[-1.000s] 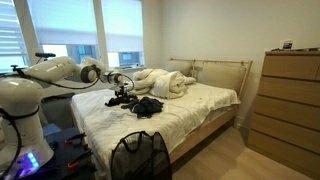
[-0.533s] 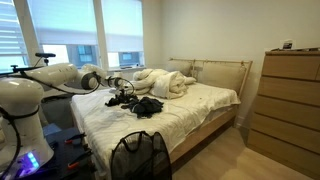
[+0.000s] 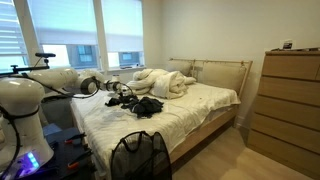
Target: Put some of the clothes on the bed in the laundry hamper
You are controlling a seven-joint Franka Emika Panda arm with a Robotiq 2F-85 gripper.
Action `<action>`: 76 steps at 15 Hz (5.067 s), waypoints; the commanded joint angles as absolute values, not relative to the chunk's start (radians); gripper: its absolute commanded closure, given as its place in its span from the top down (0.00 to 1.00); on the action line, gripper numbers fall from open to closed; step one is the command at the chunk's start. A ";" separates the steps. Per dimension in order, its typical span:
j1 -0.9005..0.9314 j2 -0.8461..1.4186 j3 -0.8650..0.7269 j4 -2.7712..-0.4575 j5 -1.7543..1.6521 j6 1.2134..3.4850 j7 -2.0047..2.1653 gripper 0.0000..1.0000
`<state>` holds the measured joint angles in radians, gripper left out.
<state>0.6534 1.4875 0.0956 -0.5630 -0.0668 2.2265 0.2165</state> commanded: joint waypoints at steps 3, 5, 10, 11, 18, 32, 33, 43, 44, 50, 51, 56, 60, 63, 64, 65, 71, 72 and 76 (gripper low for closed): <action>0.661 1.489 0.065 -0.607 -0.071 2.334 0.198 1.00; 0.660 1.489 0.053 -0.626 -0.076 2.354 0.198 1.00; 0.667 1.490 0.026 -0.654 -0.096 2.404 0.184 1.00; 0.671 1.490 0.018 -0.660 -0.104 2.424 0.182 1.00; 0.686 1.491 -0.010 -0.697 -0.145 2.539 0.189 1.00; 0.692 1.491 -0.017 -0.736 -0.154 2.571 0.184 0.12; 0.693 1.491 -0.019 -0.736 -0.155 2.571 0.184 0.05; 0.712 1.488 0.005 -0.635 -0.149 2.536 0.163 0.00; 0.712 1.487 0.013 -0.614 -0.144 2.521 0.157 0.00; 0.708 1.429 0.046 -0.561 -0.141 2.454 0.140 0.00; 0.707 1.421 0.049 -0.555 -0.144 2.455 0.141 0.00; 0.688 1.387 0.067 -0.554 -0.134 2.394 0.137 0.27; 0.682 1.396 0.052 -0.543 -0.154 2.436 0.105 0.57; 0.671 1.330 0.106 -0.577 -0.109 2.326 0.080 0.78; 0.682 1.396 0.070 -0.543 -0.138 2.407 0.119 0.60; 0.681 1.384 0.084 -0.543 -0.132 2.381 0.115 0.69; 0.680 1.360 0.096 -0.546 -0.130 2.349 0.111 0.95; 0.678 1.381 0.082 -0.530 -0.141 2.371 0.117 0.97; 0.664 1.505 0.075 -0.385 -0.109 2.359 0.075 1.00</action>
